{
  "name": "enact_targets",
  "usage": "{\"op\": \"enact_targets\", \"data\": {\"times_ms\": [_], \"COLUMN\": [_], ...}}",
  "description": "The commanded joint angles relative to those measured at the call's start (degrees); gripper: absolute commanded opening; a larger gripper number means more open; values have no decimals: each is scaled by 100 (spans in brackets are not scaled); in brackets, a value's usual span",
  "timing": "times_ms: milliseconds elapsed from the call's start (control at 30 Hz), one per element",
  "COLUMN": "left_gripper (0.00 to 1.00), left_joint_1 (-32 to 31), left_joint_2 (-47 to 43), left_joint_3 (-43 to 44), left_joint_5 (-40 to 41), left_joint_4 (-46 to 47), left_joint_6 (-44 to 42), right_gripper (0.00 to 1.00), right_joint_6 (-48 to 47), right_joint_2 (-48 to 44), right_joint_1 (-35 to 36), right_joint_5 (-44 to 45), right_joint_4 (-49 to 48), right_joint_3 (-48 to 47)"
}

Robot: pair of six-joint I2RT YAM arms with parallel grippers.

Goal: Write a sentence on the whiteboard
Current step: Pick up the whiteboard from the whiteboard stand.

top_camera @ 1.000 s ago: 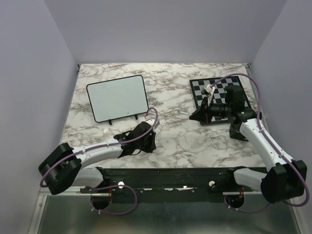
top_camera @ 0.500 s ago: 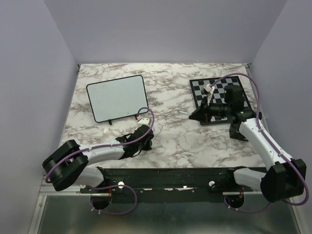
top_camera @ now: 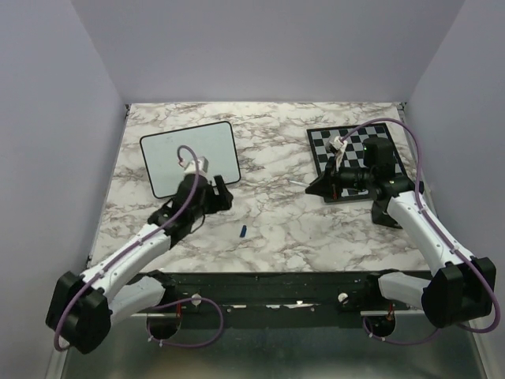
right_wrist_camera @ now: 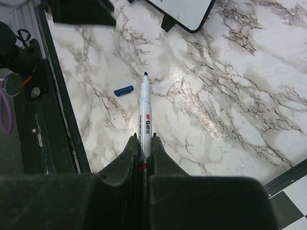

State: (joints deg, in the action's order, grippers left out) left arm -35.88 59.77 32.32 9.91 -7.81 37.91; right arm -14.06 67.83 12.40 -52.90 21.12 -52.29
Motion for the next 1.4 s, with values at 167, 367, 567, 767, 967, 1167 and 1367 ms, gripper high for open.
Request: {"op": "enact_targets", "data": {"times_ms": [167, 367, 567, 767, 967, 1167, 1367], "left_gripper": [91, 99, 99, 99, 99, 98, 82], "left_joint_1": [3874, 5300, 5749, 6365, 6365, 6391, 6471], "left_joint_2": [-476, 464, 1563, 2214, 2881, 3796, 4587], "left_joint_3": [1539, 1778, 1542, 1338, 1418, 1462, 1400], "left_joint_5": [-2686, -3610, -4479, -5324, -5717, -6826, -7468], "left_joint_4": [-99, 929, 2560, 3410, 3312, 4610, 7371], "left_joint_6": [-1497, -1523, -1640, -1250, -1629, -972, 1004], "right_gripper": [0, 0, 1, 0, 1, 0, 1], "right_joint_6": [-474, -553, -536, -527, -527, -571, -571], "right_joint_2": [-60, -104, -121, -209, -200, -183, -113], "right_joint_1": [-1, -10, -1, -1, -1, -10, -10], "right_joint_5": [-659, -967, -1161, -1222, -1214, -1169, -1196], "right_joint_4": [322, 401, 410, 427, 428, 445, 445], "right_joint_3": [-44, -53, -35, -44, -53, -53, -62]}}
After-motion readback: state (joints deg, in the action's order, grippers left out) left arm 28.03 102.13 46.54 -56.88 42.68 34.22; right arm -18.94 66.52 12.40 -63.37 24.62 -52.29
